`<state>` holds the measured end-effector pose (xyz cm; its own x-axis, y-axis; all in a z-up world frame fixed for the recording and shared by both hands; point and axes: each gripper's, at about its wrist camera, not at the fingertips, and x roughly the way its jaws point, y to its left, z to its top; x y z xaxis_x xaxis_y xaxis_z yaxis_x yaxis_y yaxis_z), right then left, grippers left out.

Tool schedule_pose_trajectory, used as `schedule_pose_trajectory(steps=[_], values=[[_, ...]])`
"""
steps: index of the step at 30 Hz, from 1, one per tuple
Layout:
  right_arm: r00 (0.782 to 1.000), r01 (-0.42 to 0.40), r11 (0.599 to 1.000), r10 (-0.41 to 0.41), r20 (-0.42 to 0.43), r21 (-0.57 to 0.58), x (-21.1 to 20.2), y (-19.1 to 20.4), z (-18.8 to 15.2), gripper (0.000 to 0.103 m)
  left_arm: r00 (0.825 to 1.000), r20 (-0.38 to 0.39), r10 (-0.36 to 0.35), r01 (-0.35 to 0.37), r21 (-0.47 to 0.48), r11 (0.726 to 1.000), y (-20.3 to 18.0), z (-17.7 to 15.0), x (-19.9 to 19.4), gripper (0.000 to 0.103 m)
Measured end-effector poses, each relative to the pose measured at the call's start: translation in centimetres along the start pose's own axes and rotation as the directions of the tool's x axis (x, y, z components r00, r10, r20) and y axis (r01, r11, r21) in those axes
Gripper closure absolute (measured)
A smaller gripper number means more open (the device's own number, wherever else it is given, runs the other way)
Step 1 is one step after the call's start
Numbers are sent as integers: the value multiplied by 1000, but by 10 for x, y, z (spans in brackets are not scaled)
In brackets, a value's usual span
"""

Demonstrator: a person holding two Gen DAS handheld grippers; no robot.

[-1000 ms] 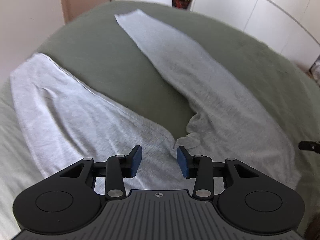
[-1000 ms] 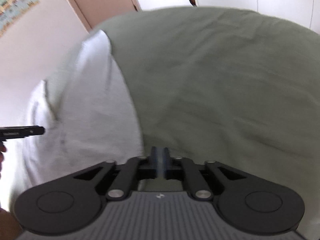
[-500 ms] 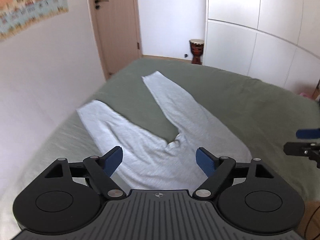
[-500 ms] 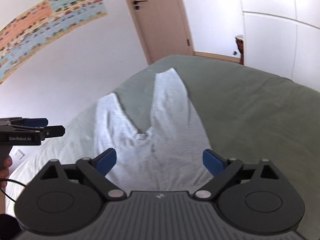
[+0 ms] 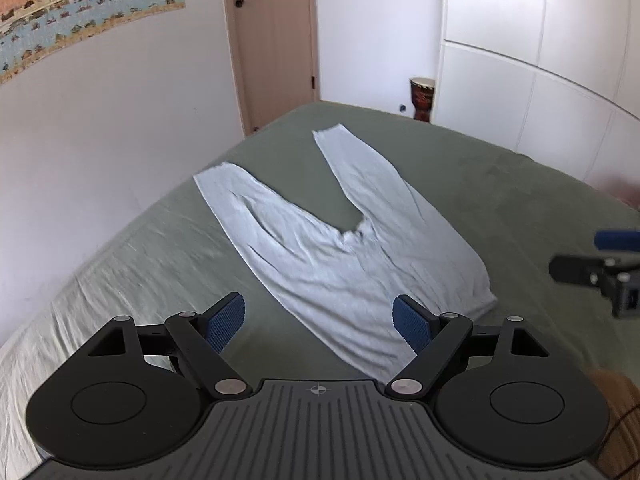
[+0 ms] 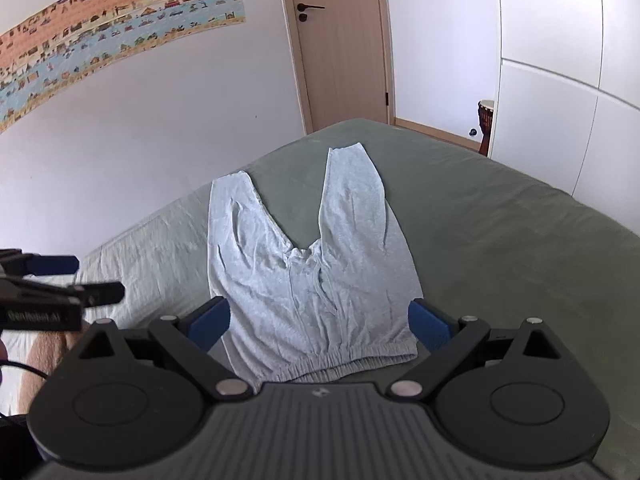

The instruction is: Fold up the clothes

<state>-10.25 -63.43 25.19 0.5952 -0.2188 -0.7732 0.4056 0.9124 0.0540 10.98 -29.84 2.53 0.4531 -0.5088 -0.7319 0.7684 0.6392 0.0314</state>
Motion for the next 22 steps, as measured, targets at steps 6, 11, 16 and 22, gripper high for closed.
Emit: schedule_pose_trajectory(steps=[6,11,16,22], values=[[1000,17,1000,-17,13,-25,-4,13,1,6,1000,-15,-6,6,-4,1000,-1,-8,4,21],[1000,24,999,-23,10,-24,-3,18,1,6,1000,-22,-10,10,-14,1000,3,-12,4,21],[999,44,999,-44,12,-20,-3,21,3,5,1000,-13,-6,5,-14,1000,5,-14,3,21],[998,56,998,-56,-5,-20,1,22,2,5,1000,-20,-9,9,-17,1000,9,-14,4,21]])
